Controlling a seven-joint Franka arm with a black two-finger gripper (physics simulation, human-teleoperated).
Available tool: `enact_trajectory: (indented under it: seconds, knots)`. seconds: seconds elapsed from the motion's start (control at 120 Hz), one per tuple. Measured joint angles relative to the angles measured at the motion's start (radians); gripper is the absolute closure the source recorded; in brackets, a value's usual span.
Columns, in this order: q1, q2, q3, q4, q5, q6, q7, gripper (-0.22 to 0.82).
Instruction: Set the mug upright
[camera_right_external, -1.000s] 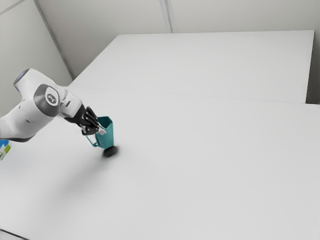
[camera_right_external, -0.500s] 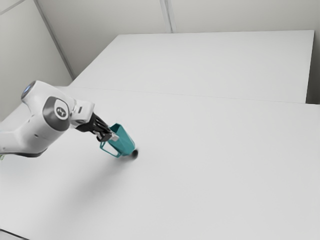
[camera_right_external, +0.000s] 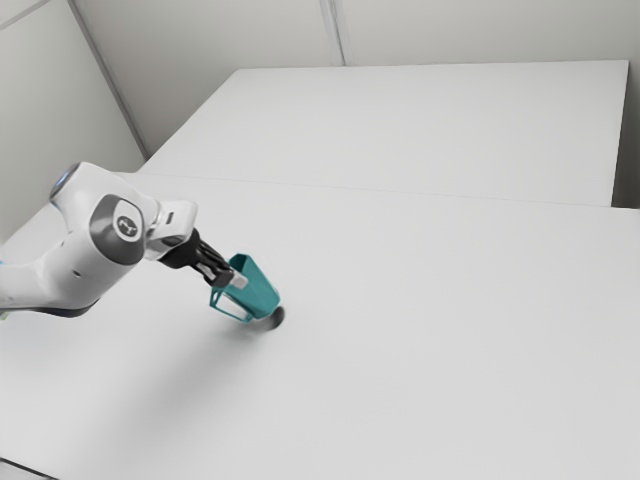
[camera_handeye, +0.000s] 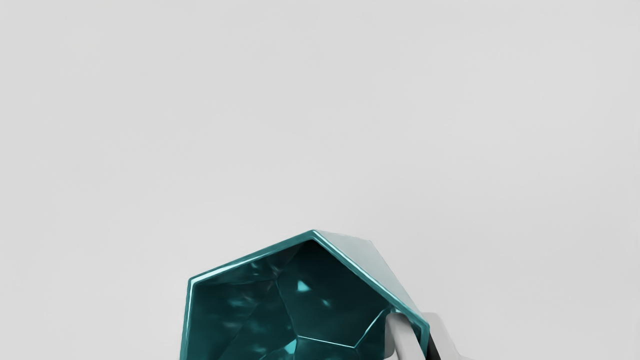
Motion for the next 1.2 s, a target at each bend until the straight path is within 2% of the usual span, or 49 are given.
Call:
enact_trajectory:
  seconds: [0.125,0.267,0.433,0.608,0.792,0.967,1.2]
  knots:
    - [-0.005,0.002,-0.002,0.024,0.029,-0.049,-0.060,0.79]
    - [-0.003,0.010,-0.003,0.077,0.123,-0.163,-0.169,0.79]
    - [-0.003,0.077,-0.018,0.172,0.258,-0.305,-0.315,0.79]
    - [-0.003,0.123,-0.020,0.241,0.395,-0.382,-0.461,0.79]
    - [0.003,0.160,-0.022,0.289,0.519,-0.402,-0.607,0.79]
    - [0.003,0.198,-0.040,0.303,0.566,-0.358,-0.715,0.79]
    - [-0.065,0.213,-0.046,0.310,0.616,-0.303,-0.833,0.79]
